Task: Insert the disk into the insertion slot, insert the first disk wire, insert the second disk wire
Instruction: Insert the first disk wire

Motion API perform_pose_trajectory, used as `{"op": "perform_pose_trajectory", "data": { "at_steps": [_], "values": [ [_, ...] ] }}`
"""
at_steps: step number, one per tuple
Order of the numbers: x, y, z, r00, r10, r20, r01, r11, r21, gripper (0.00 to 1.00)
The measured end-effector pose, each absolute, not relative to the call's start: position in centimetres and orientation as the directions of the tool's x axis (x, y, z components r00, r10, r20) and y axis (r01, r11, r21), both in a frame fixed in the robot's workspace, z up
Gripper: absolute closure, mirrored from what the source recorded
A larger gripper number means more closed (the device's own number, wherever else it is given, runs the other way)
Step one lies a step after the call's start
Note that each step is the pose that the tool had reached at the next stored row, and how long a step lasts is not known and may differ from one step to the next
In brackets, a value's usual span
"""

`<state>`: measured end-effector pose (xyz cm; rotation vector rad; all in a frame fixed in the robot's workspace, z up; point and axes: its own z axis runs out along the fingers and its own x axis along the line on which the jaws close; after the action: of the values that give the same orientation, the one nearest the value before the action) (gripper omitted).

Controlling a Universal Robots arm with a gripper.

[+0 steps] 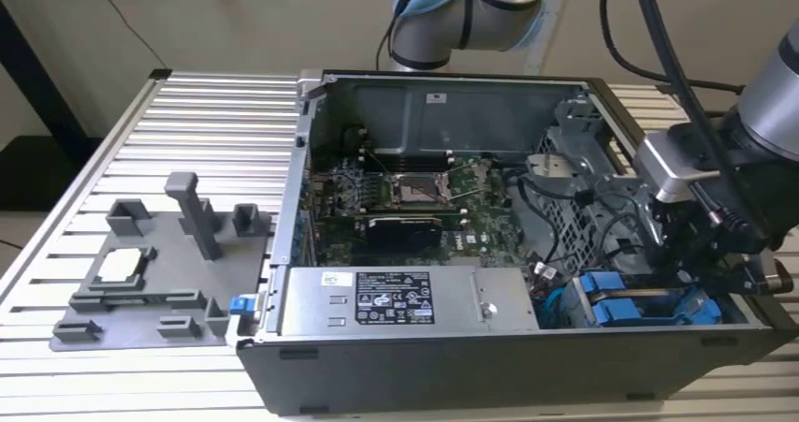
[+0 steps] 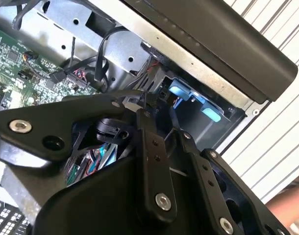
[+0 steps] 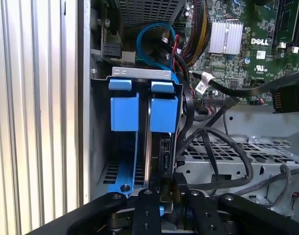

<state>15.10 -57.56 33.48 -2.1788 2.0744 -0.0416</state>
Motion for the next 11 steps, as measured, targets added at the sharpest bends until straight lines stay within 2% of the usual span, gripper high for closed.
{"op": "perform_pose_trajectory", "data": {
  "at_steps": [11],
  "values": [
    [15.1,-57.6,36.8,0.053,-0.996,-0.071,-0.992,-0.045,-0.115,0.73]
  ]
}}
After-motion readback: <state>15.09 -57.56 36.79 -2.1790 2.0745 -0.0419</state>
